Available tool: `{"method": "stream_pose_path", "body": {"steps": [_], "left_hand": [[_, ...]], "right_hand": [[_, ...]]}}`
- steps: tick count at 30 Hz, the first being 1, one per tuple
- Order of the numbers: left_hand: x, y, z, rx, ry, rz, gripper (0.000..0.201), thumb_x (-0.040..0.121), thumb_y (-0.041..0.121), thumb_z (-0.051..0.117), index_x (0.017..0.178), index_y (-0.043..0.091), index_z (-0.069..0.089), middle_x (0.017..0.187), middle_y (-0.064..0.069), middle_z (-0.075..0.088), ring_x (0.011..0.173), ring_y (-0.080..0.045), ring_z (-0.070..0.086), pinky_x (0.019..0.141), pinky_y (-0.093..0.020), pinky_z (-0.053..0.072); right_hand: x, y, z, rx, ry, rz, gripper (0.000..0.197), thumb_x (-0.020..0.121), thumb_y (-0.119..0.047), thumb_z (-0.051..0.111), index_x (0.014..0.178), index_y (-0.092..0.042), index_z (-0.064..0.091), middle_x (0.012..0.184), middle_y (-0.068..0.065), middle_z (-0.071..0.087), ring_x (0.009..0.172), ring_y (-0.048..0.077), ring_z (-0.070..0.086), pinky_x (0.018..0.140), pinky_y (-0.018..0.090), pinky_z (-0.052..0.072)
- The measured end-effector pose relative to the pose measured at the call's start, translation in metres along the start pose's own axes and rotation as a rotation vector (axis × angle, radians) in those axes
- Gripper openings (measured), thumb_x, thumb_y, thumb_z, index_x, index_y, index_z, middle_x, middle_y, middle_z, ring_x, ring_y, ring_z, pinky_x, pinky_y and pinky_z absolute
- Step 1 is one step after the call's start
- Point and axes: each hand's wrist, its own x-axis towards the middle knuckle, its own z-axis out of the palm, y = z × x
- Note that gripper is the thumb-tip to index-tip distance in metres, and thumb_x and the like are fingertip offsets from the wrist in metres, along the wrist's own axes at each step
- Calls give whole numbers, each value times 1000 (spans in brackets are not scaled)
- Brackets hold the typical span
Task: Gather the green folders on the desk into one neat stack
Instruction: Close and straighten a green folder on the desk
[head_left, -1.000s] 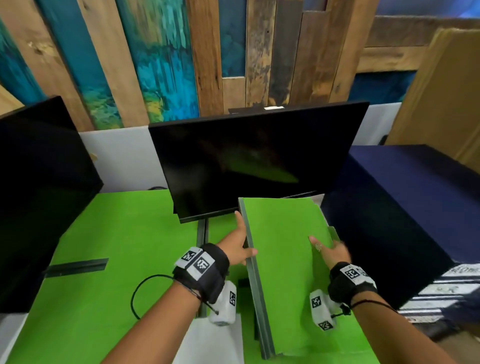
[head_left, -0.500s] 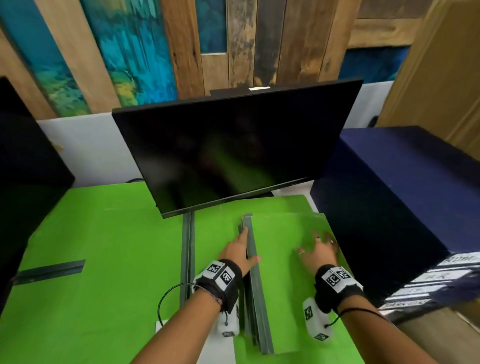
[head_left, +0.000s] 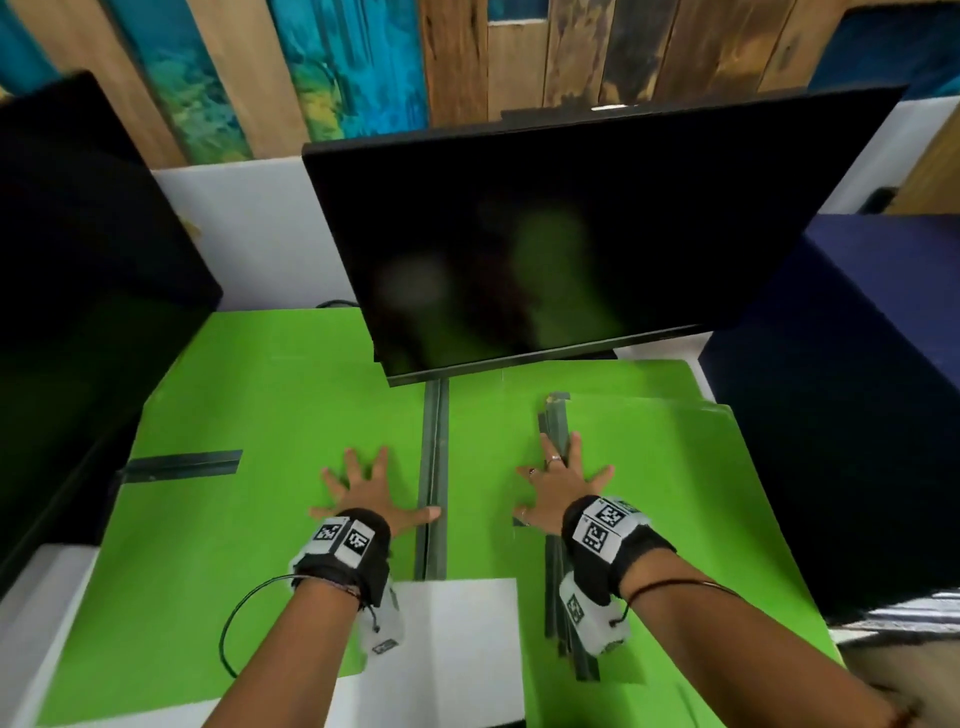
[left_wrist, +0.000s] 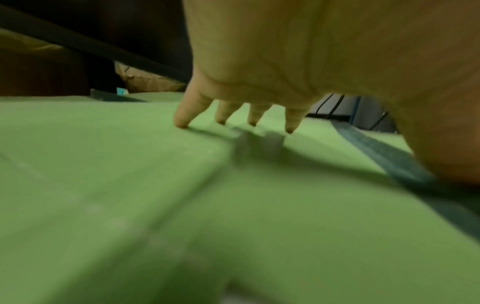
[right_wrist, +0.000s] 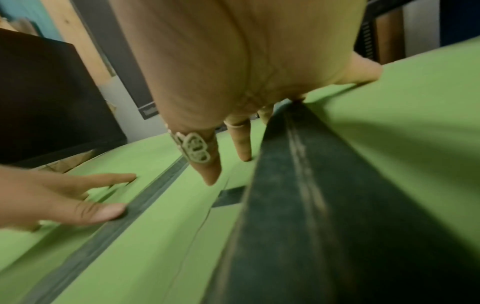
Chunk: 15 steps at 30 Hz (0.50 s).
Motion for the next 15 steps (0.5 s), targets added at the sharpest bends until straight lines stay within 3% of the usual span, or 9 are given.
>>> {"method": "stream_pose_path", "body": {"steps": [3,8,12,15], "left_hand": [[-4,-10,10,27,4,12,115,60,83,50,147,34,-7,156,0,-20,144,-38,-11,107,-67,18],[7,-30,-12,-17,161,61,77,77,66,51,142,30,30,154,-5,19,139,-35,22,108,-53,35],[16,-51,-18,-33,74,-129,105,67,70,60,147,39,0,157,-8,-14,143,-42,-6,107,-67,21],[12,-38,-10,-66,75,-110,98,71,66,59,147,36,5,157,-11,-14,142,-45,-8,106,-69,19]], "right_hand": [[8,4,3,-1,-65,-1,64,89,-37,49,145,-41,18,157,-4,-17,136,36,-33,98,79,-2],[7,10,4,17,-65,-25,66,90,-34,49,145,-45,14,157,-9,-15,136,34,-34,98,79,-4],[5,6,3,5,-64,-19,67,90,-41,50,145,-44,13,157,-9,-12,136,35,-33,98,79,-2],[6,6,4,4,-72,-13,69,89,-43,50,145,-45,10,157,-9,-13,136,35,-34,97,79,-3]]}}
